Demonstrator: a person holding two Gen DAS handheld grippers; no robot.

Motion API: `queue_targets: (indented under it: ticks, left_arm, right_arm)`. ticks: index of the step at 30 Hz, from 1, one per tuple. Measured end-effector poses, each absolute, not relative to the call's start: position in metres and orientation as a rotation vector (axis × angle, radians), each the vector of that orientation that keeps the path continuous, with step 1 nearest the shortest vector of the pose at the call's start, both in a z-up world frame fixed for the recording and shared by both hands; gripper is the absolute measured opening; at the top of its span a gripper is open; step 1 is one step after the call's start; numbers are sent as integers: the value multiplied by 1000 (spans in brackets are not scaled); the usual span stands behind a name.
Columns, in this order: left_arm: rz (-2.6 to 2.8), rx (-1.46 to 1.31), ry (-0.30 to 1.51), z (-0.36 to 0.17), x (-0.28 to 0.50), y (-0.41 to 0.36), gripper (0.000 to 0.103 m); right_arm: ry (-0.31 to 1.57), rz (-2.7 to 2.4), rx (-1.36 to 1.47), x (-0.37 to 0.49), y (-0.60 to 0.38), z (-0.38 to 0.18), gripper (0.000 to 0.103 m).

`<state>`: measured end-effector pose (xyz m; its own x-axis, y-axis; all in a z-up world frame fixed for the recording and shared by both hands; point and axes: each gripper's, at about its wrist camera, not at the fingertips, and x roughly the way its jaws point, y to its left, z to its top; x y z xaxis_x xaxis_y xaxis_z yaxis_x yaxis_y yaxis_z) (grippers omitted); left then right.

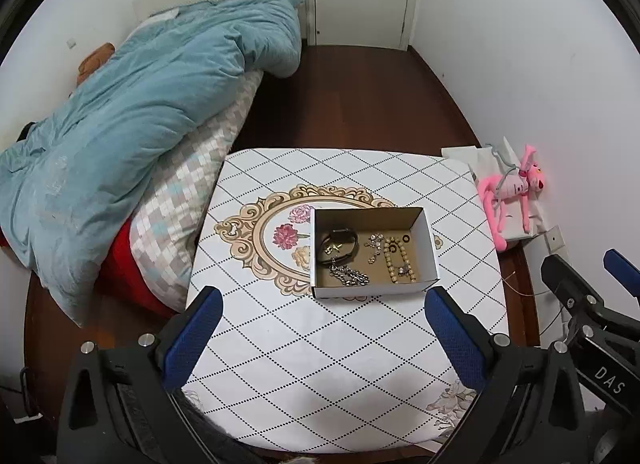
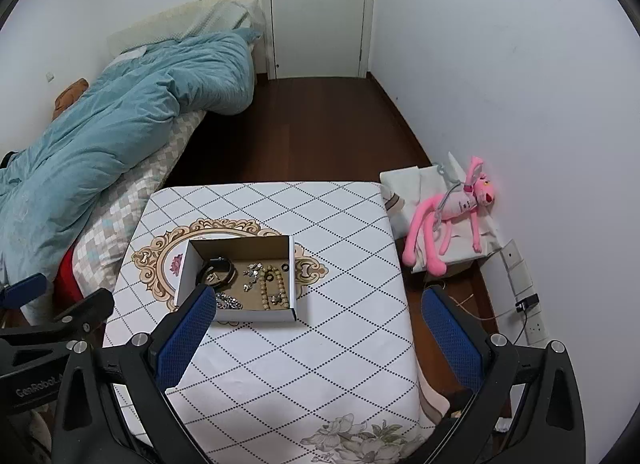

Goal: Organize jewelry

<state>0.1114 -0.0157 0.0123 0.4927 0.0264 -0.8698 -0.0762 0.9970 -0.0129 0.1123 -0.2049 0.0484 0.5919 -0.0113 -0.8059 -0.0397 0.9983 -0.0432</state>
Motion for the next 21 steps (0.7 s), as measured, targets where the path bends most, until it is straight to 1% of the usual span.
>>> queue_targets:
  ticks: [6, 21]
  left_arm:
    - [59, -62, 1086, 11, 118, -14, 103]
    - [79, -60, 1084, 11, 118, -11, 103]
  right_arm:
    - [959, 23, -72, 122, -203, 50, 103]
    - [988, 28, -77, 124, -203, 43, 103]
